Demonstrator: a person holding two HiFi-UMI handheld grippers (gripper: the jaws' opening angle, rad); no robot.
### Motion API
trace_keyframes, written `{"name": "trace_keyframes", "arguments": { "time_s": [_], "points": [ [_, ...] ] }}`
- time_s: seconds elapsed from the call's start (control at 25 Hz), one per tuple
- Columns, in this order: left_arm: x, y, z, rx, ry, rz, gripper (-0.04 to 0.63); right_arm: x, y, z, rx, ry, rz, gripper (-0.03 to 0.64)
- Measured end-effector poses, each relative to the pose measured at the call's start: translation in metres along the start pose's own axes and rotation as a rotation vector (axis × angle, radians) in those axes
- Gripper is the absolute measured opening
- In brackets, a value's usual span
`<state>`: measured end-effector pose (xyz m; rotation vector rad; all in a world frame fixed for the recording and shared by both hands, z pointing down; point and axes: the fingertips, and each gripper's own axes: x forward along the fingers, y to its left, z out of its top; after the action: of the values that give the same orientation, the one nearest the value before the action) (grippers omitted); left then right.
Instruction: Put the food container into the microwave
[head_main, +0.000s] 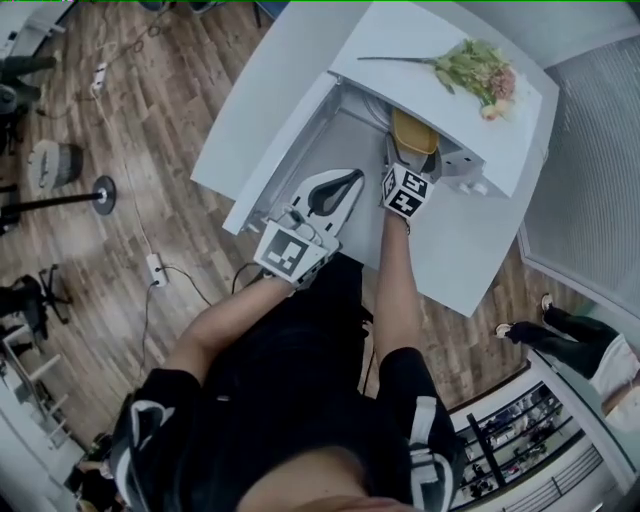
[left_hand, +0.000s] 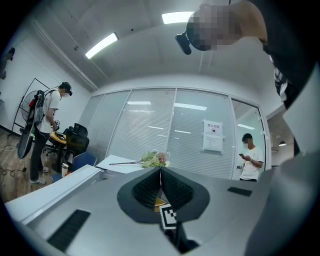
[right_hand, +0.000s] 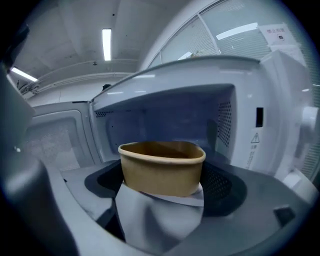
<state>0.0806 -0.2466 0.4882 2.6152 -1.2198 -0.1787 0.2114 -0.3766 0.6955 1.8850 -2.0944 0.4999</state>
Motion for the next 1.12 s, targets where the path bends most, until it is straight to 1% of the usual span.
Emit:
{"name": "trace_keyframes", "arguments": {
  "time_s": [0.2, 0.56, 0.92, 1.12],
  "points": [
    [0.012, 0.016, -0.007, -0.019, 0.006, 0.011, 0.023, 0.039, -0.009, -0.005, -0.013, 0.028, -0.013, 0.497],
    [0.016, 0.03, -0.012, -0.03, 0.019, 0.017, 0.023, 0.069, -0.012, -0.022, -0.046, 0.124, -0.025, 0.499],
    [0.005, 0.031, -0.016, -0.052, 0.027, 0.018, 0.023, 0.069, -0.01, -0.032, -0.047, 0.168, -0.026, 0.5],
    [-0.011, 0.023, -0.008, -0.052, 0.013, -0.001, 0.023, 0.04, -0.005, -0.036, -0.034, 0.172, -0.052, 0.5]
  ]
}}
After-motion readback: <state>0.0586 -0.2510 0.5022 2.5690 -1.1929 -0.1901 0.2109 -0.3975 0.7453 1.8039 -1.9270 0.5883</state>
